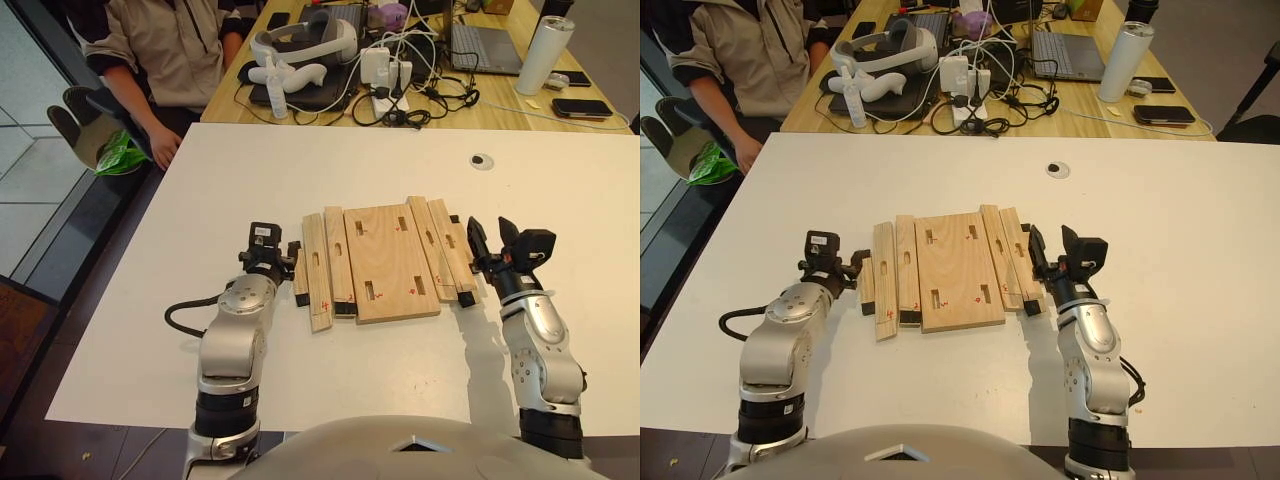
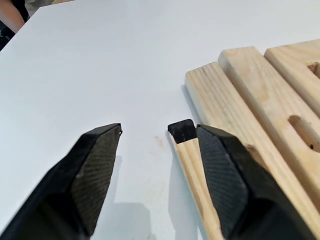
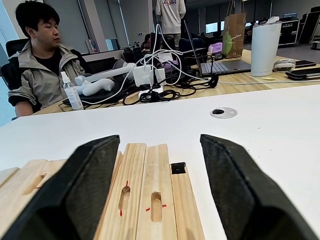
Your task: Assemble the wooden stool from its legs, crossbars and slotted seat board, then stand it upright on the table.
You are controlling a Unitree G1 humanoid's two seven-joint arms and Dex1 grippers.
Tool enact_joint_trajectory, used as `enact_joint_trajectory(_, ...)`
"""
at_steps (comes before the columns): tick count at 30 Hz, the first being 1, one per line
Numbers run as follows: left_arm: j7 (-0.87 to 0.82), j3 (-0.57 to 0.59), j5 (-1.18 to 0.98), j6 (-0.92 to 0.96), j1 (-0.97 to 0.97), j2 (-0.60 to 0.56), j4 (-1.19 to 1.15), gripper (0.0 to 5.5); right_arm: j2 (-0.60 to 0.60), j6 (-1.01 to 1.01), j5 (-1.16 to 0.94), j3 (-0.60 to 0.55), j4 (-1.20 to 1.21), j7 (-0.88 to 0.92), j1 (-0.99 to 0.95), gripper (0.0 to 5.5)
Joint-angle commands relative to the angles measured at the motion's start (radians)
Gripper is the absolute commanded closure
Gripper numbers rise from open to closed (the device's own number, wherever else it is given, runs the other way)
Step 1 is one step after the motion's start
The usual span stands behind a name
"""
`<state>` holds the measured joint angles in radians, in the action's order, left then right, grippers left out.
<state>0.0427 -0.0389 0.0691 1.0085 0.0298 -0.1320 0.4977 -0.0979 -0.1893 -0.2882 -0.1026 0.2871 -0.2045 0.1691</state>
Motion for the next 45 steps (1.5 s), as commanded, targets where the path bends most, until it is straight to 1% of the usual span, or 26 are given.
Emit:
enact_joint_trajectory(1,0.044,-0.066,0.016,0.073,0.087,-0.096,0.053,2.71,-0.003,-0.001,0.004,-0.006,0.013,0.008,0.018,2.49)
enact_joint_trajectory(4,0.079,-0.105,0.002,0.113,0.129,-0.141,0.122,2.71,-0.002,0.001,0.004,-0.008,0.019,0.01,0.03,2.49)
enact_joint_trajectory(8,0.105,-0.101,-0.014,0.158,0.129,-0.165,0.188,2.71,-0.001,0.001,0.004,-0.01,0.027,0.012,0.046,2.49)
enact_joint_trajectory(14,0.119,-0.111,-0.019,0.185,0.133,-0.197,0.217,2.71,0.002,0.0,0.005,-0.003,0.033,0.013,0.055,2.49)
enact_joint_trajectory(19,0.125,-0.183,-0.017,0.19,0.157,-0.229,0.225,2.71,-0.001,-0.001,0.004,-0.005,0.032,0.013,0.058,2.49)
enact_joint_trajectory(24,0.135,-0.192,-0.04,0.215,0.124,-0.221,0.249,2.71,-0.003,-0.004,0.003,-0.003,0.036,0.018,0.059,2.49)
enact_joint_trajectory(28,0.131,-0.199,-0.064,0.281,0.071,-0.182,0.264,2.71,-0.002,-0.006,0.001,0.001,0.038,0.018,0.064,2.49)
enact_joint_trajectory(32,0.128,-0.198,-0.093,0.353,0.063,-0.137,0.255,2.71,-0.005,-0.011,0.0,0.001,0.041,0.018,0.067,2.49)
enact_joint_trajectory(33,0.121,-0.212,-0.09,0.356,0.068,-0.147,0.253,2.71,-0.006,-0.012,0.0,0.0,0.042,0.018,0.068,2.49)
enact_joint_trajectory(35,0.103,-0.2,-0.08,0.342,0.072,-0.149,0.249,2.71,-0.007,-0.013,0.0,-0.003,0.044,0.019,0.071,2.49)
enact_joint_trajectory(38,0.075,-0.126,-0.07,0.299,0.046,-0.124,0.24,2.71,-0.007,-0.014,0.0,-0.004,0.047,0.02,0.075,2.49)
enact_joint_trajectory(40,0.064,-0.106,-0.068,0.286,0.039,-0.122,0.235,2.71,-0.006,-0.013,0.001,-0.002,0.046,0.021,0.075,2.49)
enact_joint_trajectory(45,0.046,-0.138,-0.062,0.266,0.064,-0.143,0.203,2.71,-0.007,-0.016,-0.001,-0.001,0.044,0.019,0.07,2.49)
